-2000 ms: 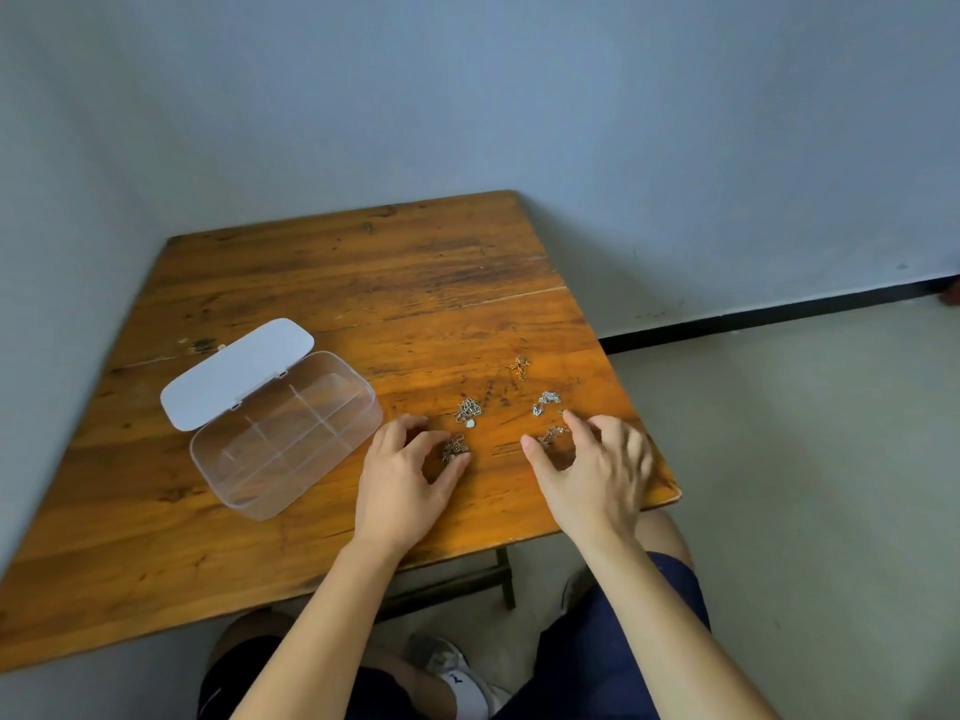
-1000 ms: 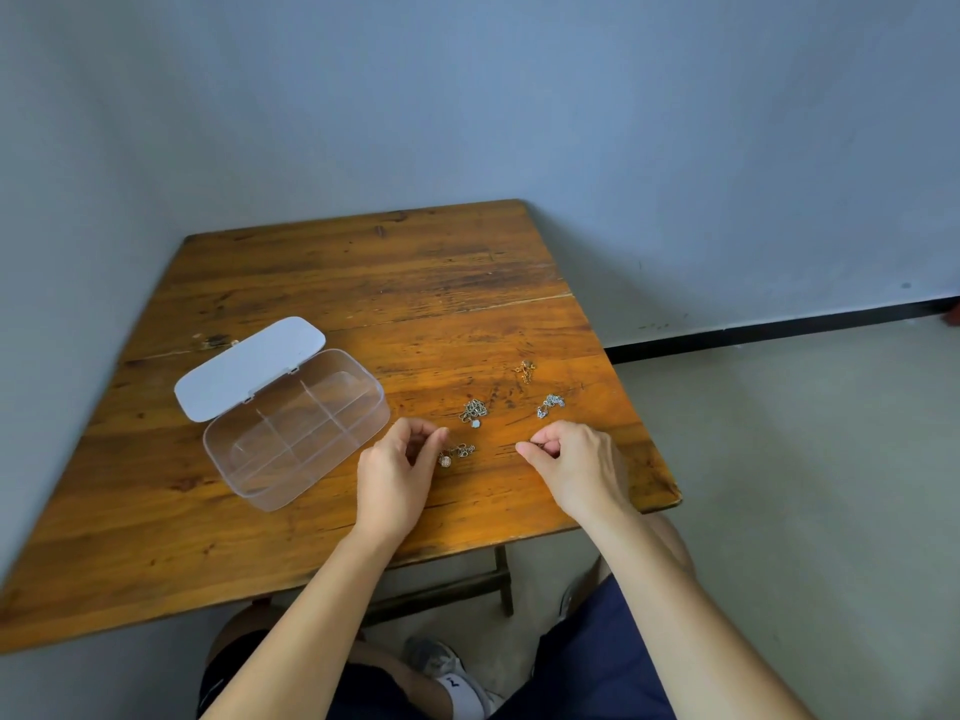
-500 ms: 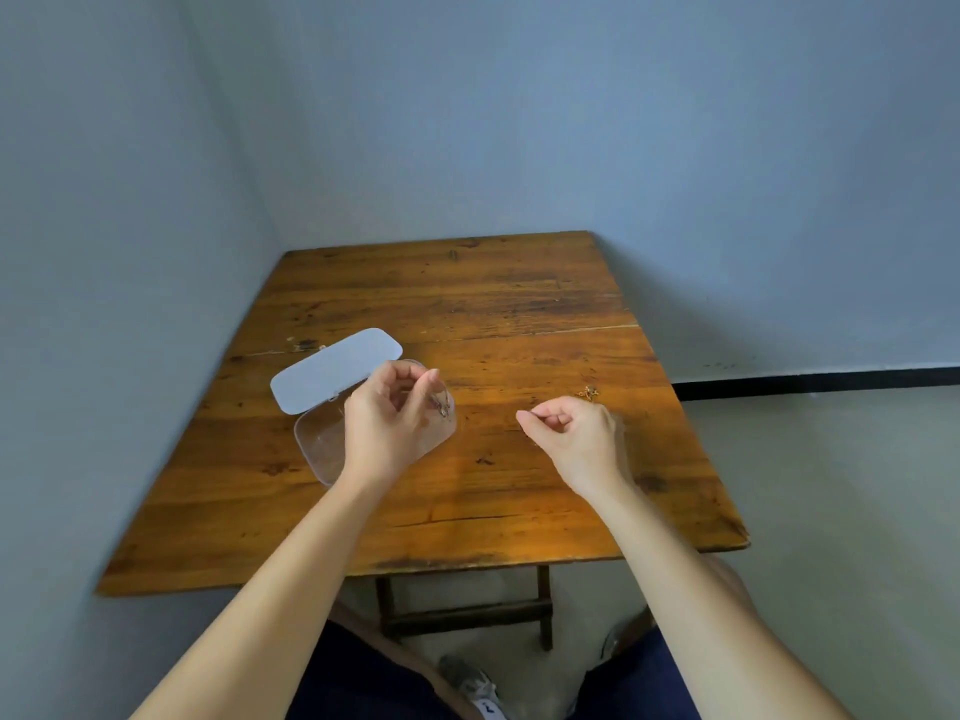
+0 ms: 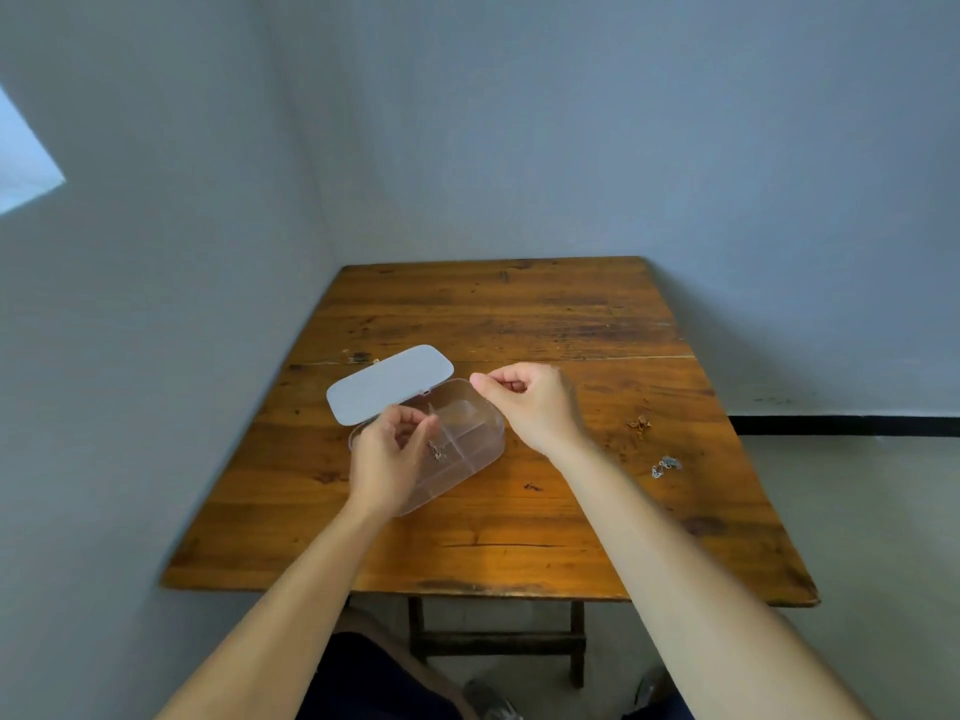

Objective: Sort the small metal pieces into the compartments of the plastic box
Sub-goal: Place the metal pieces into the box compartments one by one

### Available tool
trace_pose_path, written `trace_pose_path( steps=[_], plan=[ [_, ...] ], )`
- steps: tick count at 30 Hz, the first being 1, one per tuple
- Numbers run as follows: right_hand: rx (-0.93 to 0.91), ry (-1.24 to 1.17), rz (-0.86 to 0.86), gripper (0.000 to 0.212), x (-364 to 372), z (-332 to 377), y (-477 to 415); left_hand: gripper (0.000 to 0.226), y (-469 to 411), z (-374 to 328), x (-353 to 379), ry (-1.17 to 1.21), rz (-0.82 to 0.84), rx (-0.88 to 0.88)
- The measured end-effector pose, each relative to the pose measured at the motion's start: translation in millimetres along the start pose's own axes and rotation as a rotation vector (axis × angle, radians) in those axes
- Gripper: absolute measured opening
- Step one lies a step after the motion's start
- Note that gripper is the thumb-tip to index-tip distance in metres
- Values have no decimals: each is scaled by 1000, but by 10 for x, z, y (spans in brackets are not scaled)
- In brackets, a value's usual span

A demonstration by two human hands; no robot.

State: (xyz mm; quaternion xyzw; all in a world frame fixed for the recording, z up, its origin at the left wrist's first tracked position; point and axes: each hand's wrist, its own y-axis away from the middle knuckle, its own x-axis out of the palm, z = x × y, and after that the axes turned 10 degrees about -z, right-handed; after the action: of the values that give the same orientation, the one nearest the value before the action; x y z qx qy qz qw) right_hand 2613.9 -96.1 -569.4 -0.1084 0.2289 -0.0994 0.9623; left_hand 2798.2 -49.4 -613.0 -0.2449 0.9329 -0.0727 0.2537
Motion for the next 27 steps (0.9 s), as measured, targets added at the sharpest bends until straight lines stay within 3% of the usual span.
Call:
trace_pose_path(
  steps=[6,11,19,23,27],
  plan=[
    [30,192,209,34,191,-264,153,14,89,121,50,-195,45,128],
    [-8,201,193,47,207,-263,183,18,97,126,66,-245,11,139],
    [5,192,117,35,-129,-408,223,23,78,-8,46,-158,48,96],
    [30,221,56,29,-460,-618,263,22,125,-307,249,-84,68,185],
    [76,263,-35,27,-810,-916,350,31,310,-525,618,-33,196,334]
  ],
)
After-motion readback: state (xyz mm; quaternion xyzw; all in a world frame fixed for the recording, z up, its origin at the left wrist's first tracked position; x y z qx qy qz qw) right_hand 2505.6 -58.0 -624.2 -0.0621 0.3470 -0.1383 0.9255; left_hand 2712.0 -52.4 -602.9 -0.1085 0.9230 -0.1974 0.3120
